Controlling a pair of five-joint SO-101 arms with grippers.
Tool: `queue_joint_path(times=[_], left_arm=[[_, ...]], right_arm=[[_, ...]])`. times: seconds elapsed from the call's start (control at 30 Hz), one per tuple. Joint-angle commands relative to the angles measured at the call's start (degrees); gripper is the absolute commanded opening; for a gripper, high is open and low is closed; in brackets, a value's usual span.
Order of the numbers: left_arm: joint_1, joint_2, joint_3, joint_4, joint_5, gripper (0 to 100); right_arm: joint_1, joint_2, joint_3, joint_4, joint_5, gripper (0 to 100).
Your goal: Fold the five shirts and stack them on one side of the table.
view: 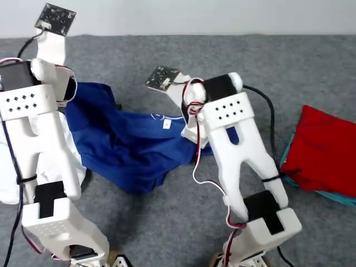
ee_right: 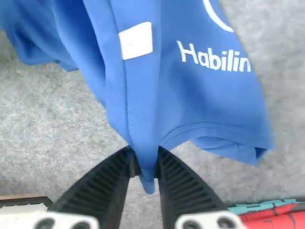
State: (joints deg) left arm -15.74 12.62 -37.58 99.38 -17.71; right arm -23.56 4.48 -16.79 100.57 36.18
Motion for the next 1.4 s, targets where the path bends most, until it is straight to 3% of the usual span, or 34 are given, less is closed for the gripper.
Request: queue_joint_path(times=[0.0, 0.17, 0.4, 0.87, 1.37], left_arm=[[0.4, -3.8, -0.3, 0.5, 0.2, 1], [0.4, -5.7, -2.8, 0.6, 0.3, 1], [2.5, -14.5, -12.8, -1.1, 0.3, 1], [3.5, -25.1, -29.1, -17.0, 0.3, 1], [3.5, -31.0, -30.2, -14.8, -0.2, 1]], right_arm=[[0.7, -6.1, -3.0, 2.4, 1.4, 1.3], [2.3, -11.4, -9.6, 2.2, 1.5, 1.3], [12.8, -12.0, -28.6, -3.7, 3.6, 1.3], [23.8, -12.5, -36.3, -9.1, 7.1, 1.3], [23.4, -20.4, -43.3, -5.9, 7.3, 1.3]])
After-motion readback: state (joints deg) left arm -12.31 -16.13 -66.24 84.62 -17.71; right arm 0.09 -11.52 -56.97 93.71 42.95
